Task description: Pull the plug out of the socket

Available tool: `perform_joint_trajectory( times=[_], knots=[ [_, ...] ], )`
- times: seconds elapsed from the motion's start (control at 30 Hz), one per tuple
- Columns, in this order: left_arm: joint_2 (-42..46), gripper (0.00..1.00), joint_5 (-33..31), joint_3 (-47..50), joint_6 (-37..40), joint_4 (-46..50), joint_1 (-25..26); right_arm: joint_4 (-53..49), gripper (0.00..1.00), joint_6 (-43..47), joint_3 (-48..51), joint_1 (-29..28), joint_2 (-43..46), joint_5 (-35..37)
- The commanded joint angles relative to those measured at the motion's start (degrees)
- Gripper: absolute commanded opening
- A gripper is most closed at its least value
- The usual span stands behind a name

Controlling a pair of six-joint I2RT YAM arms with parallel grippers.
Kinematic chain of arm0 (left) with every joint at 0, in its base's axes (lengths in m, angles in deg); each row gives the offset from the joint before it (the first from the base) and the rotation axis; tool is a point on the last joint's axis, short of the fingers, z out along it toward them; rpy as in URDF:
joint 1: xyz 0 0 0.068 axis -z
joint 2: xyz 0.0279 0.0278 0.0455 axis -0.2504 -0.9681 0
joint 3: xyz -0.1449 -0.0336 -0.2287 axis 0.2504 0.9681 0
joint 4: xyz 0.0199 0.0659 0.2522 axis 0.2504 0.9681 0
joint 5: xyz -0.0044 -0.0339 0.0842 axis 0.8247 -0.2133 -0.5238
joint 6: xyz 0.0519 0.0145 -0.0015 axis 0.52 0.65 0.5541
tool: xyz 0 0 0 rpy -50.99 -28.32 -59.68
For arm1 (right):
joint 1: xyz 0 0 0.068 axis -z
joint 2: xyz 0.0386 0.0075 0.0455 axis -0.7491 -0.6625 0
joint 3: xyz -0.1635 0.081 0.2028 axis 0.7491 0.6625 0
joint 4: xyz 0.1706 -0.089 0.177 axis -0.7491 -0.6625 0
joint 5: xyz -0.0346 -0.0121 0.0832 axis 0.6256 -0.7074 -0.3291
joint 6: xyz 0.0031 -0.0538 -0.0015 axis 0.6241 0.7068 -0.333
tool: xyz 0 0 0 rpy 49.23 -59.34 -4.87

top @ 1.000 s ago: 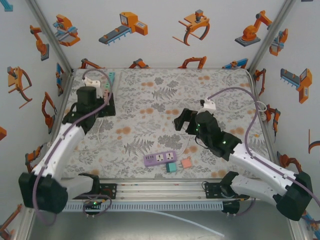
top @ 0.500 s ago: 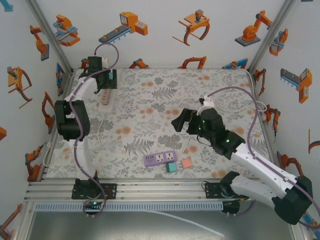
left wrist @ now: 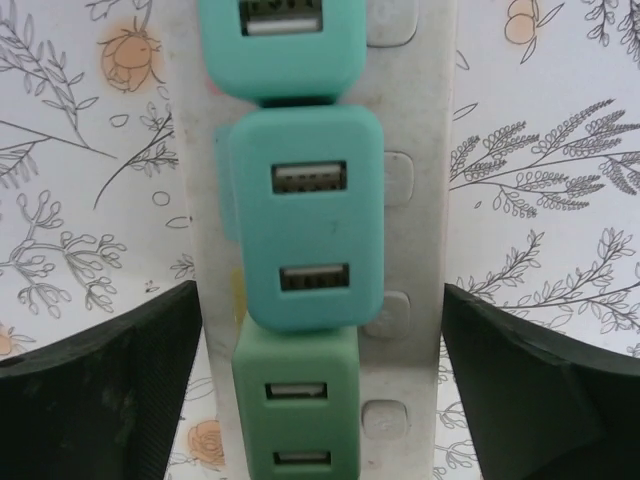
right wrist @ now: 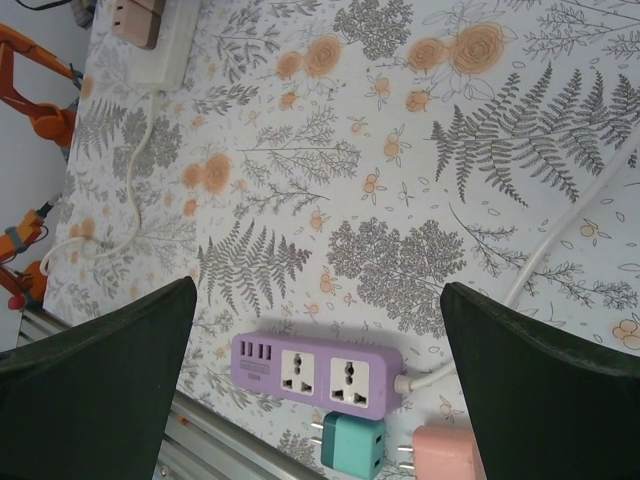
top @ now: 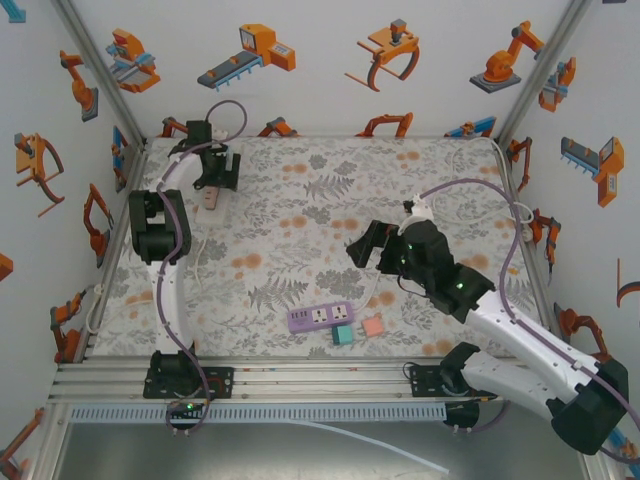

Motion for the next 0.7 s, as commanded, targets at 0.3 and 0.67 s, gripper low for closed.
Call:
perform_joint_trajectory(
  times=[0.3,0.67],
  knots=[
    [1.78,0.42,14.3,-3.14,2.55,5.46,0.11,-3.43,0.97,-2.92,-2.38,0.39,2.63,2.89],
    [19.73,0.37,21.1,9.88,23.58,8.5,12.43,-3.83,0.97,-2.52,-0.59,0.38,5.96,4.87]
  ],
)
